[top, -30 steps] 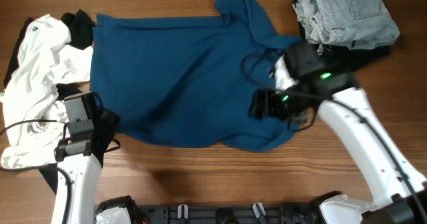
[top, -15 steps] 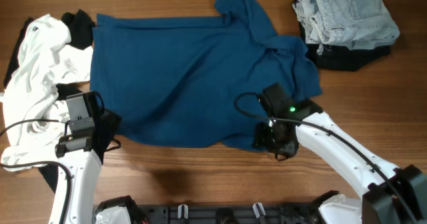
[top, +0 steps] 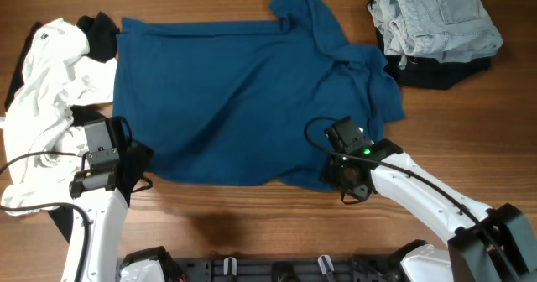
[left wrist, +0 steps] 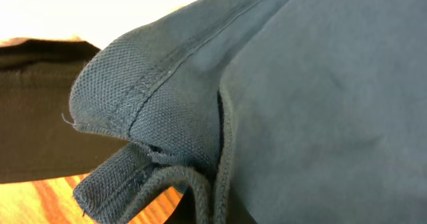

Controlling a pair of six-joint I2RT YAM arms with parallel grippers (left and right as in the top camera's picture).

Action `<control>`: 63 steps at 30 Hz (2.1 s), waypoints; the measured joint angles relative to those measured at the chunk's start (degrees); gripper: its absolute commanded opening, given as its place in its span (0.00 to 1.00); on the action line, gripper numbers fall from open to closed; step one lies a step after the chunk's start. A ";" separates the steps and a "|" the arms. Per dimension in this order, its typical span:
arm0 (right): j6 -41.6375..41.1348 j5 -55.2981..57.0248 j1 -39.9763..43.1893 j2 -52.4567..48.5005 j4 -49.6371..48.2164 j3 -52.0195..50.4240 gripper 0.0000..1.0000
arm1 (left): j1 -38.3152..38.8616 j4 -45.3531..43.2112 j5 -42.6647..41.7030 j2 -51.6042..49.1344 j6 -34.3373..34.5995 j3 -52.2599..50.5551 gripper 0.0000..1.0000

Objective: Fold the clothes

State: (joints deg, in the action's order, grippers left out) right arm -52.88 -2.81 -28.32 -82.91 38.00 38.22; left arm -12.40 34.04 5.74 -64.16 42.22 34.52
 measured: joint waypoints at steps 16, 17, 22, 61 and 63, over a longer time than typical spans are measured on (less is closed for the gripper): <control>7.56 -1.27 0.02 0.00 1.81 -0.20 0.04 | 0.00 5.49 0.00 0.00 -0.15 0.04 0.04; 7.80 -1.33 0.17 0.00 2.86 -0.20 0.04 | 0.00 5.79 0.00 0.00 -0.17 0.04 0.04; 9.73 -1.84 4.28 3.50 10.93 1.07 0.04 | 0.00 8.94 -0.02 0.00 -2.21 0.72 0.04; 31.63 -5.97 22.38 16.48 26.86 28.46 0.04 | -6.54 18.95 0.83 0.00 -8.11 14.25 0.04; 32.04 -5.88 22.38 14.64 24.39 28.48 0.04 | -6.54 16.68 0.81 0.00 -8.11 14.25 0.04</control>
State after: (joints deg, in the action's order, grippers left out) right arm -20.84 -8.69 -5.93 -68.27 62.39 66.70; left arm -18.94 50.72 6.55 -64.16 34.11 48.77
